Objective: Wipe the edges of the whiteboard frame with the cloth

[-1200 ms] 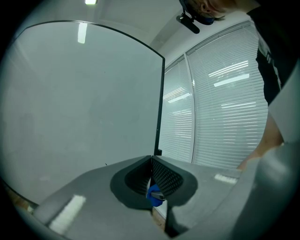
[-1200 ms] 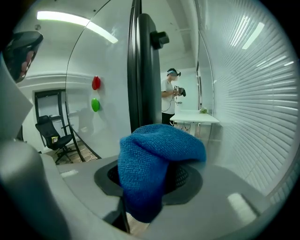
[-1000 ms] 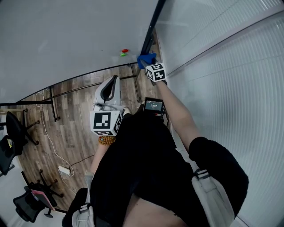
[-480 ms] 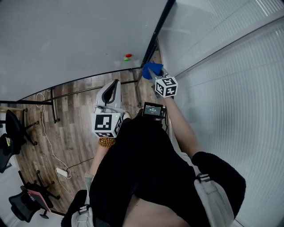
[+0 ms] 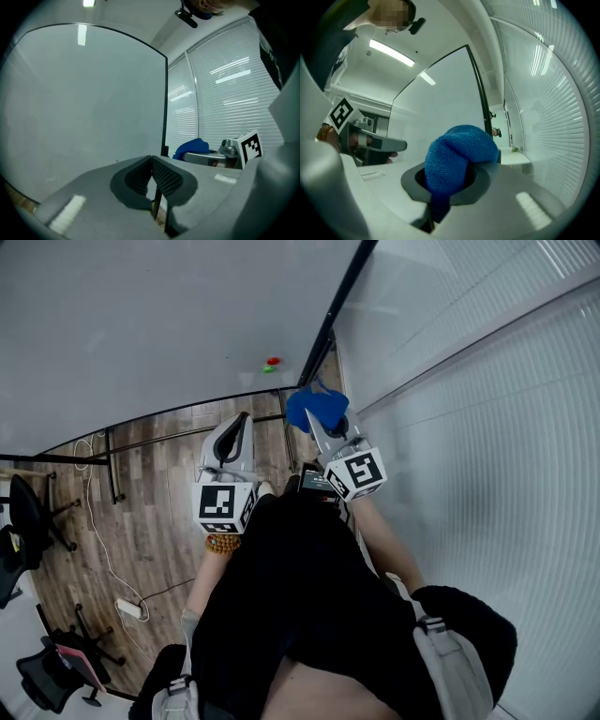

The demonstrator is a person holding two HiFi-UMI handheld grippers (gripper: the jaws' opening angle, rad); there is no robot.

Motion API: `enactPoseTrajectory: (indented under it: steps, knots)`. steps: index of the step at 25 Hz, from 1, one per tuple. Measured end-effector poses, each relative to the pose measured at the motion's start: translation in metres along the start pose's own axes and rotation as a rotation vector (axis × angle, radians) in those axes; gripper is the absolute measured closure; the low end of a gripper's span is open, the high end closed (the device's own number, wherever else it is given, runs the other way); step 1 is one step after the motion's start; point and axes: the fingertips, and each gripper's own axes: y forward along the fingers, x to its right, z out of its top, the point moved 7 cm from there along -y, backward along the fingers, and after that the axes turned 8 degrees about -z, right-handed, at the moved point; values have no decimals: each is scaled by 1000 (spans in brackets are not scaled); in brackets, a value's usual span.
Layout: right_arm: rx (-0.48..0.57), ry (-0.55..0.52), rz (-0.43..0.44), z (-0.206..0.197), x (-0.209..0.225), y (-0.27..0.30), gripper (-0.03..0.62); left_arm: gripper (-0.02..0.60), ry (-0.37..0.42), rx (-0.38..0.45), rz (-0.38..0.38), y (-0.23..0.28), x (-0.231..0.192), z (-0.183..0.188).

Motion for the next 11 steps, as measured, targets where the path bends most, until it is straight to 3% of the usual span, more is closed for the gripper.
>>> enactPoseTrajectory:
  steps: [11]
  knots:
    - [29,20,61,17,-44,-24,549,580,-51,-23,-23,-5,6,-20]
